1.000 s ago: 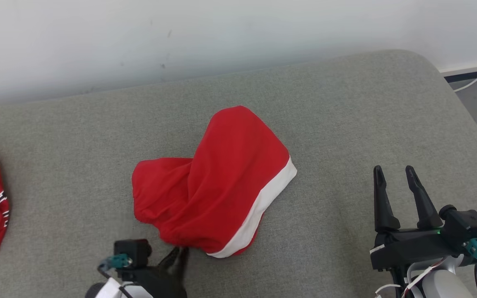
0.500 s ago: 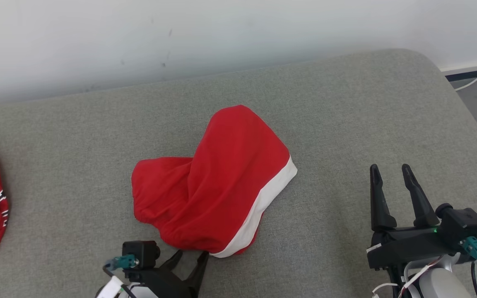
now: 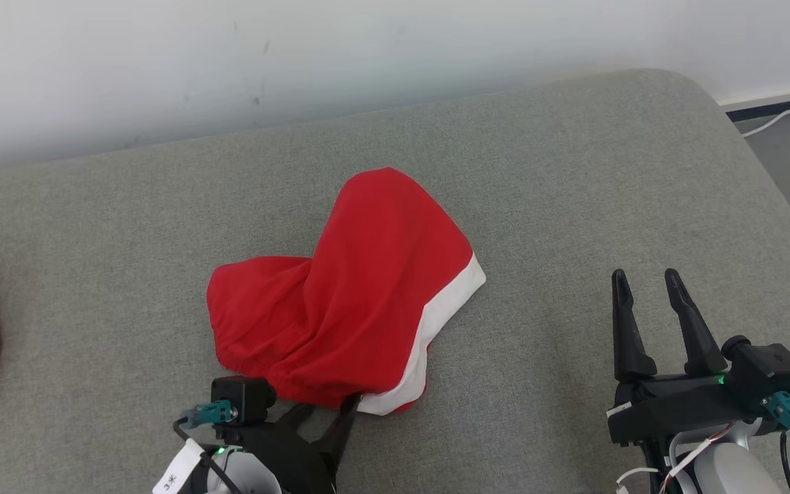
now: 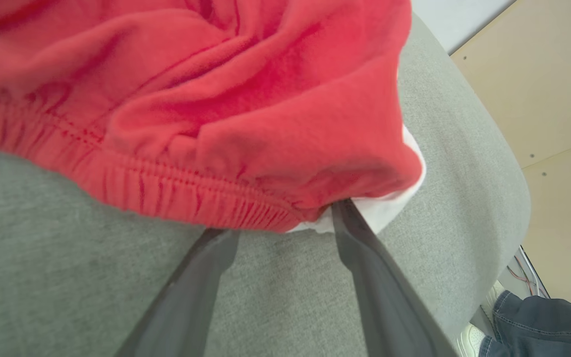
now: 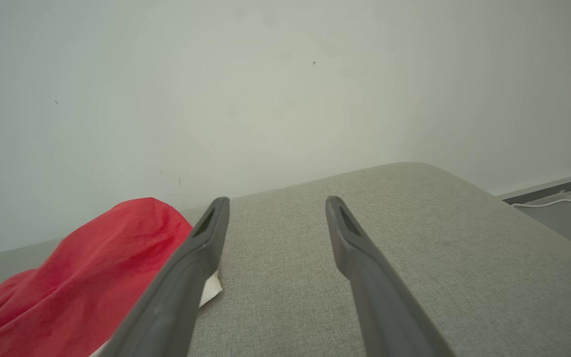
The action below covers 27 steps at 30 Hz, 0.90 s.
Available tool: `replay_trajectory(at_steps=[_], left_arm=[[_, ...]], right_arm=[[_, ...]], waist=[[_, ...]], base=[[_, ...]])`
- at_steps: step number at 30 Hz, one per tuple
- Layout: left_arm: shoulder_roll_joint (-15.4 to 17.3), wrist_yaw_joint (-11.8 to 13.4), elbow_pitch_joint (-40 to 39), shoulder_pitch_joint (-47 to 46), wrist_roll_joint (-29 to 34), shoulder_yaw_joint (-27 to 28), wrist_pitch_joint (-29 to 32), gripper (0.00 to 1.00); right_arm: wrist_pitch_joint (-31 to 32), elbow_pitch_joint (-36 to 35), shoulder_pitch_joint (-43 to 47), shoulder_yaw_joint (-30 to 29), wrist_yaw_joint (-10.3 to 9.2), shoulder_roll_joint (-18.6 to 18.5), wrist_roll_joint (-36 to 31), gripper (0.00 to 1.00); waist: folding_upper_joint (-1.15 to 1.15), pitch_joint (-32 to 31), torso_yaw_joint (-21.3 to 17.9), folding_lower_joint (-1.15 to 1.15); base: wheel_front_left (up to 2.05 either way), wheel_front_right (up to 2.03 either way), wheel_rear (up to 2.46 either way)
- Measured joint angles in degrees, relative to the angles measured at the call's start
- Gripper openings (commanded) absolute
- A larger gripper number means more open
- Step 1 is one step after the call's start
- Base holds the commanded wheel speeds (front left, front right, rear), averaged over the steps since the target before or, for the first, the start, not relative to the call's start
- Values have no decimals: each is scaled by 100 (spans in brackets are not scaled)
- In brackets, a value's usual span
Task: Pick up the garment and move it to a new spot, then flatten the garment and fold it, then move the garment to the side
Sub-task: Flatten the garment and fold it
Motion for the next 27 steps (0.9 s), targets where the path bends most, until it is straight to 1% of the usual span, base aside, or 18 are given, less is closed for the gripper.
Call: replay_trajectory(at_steps=[1, 8, 10, 13, 19, 22, 25, 27], left_arm=[[-1, -38, 22, -3, 0, -5, -10, 0], [42, -59, 100, -4, 0, -38, -47, 0], [138, -92, 57, 0, 14, -41, -45, 0], [407, -81, -115, 3, 88, 71, -47, 0], [938, 302, -536, -4, 360, 485, -125, 0], [1122, 548, -660, -1, 497, 654, -125, 0], [1276, 915, -722, 0, 744, 844, -131, 0], [1321, 983, -734, 0, 849, 982, -131, 0]], right_arm=[[0, 0, 0, 0, 0, 0, 0, 100], [-1, 8, 0, -25, 0, 0, -24, 100], [-1, 14, 0, -26, 0, 2, -35, 100], [-1, 20, 4, -79, 0, -2, -35, 100], [-1, 24, 44, -125, -1, -1, -35, 100], [-1, 26, 48, -81, 0, 9, -42, 100], [-1, 25, 48, -64, 0, 22, -43, 100], [-1, 23, 48, -60, 1, 21, -44, 100]], waist=[[0, 4, -3, 0], [0, 5, 12, 0], [0, -3, 26, 0], [0, -21, 64, 0], [0, -79, 196, 0], [0, -113, 253, 0], [-1, -133, 284, 0], [-1, -137, 298, 0]], base=[[0, 0, 0], [0, 0, 0], [0, 0, 0], [0, 0, 0], [0, 0, 0], [0, 0, 0], [0, 0, 0], [0, 0, 0]])
